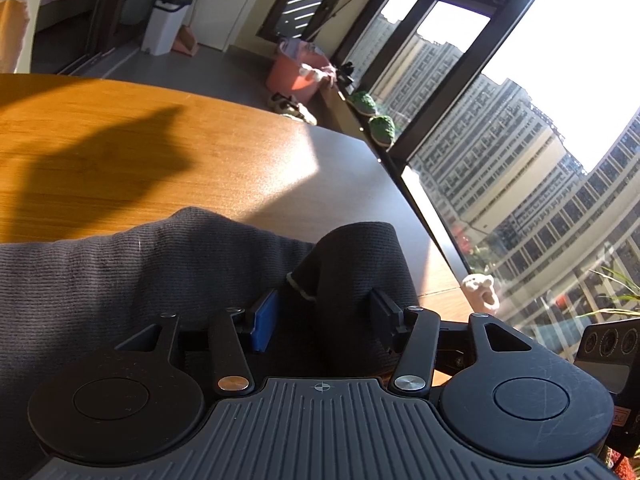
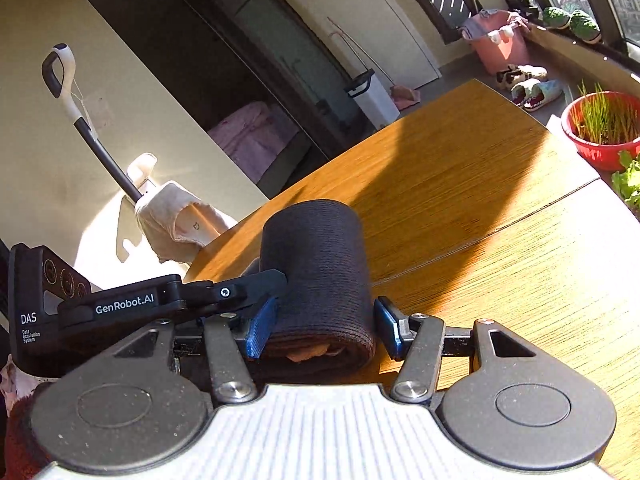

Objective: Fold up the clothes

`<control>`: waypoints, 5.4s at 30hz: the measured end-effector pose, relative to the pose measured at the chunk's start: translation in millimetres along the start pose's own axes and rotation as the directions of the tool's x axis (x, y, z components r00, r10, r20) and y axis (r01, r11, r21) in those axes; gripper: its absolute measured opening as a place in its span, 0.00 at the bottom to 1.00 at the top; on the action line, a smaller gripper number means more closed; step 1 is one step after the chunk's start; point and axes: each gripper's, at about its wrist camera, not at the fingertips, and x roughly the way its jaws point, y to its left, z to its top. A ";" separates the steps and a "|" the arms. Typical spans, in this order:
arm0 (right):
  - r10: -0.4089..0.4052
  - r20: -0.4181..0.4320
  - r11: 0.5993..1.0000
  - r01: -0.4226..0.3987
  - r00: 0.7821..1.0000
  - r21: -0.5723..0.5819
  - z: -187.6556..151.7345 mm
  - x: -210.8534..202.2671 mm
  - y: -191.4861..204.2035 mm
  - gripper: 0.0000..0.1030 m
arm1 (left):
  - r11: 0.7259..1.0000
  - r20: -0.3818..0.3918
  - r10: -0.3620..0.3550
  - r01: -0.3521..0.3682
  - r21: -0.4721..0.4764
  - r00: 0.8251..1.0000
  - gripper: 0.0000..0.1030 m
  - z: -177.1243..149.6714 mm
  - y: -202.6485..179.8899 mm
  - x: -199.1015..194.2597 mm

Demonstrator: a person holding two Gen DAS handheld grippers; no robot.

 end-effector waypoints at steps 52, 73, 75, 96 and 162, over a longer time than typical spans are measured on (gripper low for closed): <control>-0.310 0.266 0.451 0.387 0.913 -0.804 -66.0 32.0 132.2 0.40 | 1.000 0.173 0.017 -0.019 0.009 0.985 0.79 32.1 1.6 -41.0; -0.120 0.024 0.963 0.122 0.992 -0.239 -4.5 7.1 49.2 0.71 | 0.971 0.151 0.204 -0.220 0.097 0.967 0.83 6.7 17.6 -44.4; -0.117 0.024 0.957 0.119 0.993 -0.266 -5.9 6.5 57.0 0.71 | 0.981 0.170 0.175 -0.186 0.053 0.970 0.81 9.7 21.5 -54.8; -0.120 0.077 0.774 0.142 0.990 -0.617 -39.9 38.0 153.2 0.47 | 0.992 0.205 0.125 -0.121 -0.032 0.971 0.87 27.3 41.0 -87.4; -0.393 0.283 0.806 0.476 0.875 -0.353 1.6 7.1 62.7 0.68 | 0.991 0.040 -0.027 0.032 -0.130 0.999 0.51 32.3 29.4 -0.3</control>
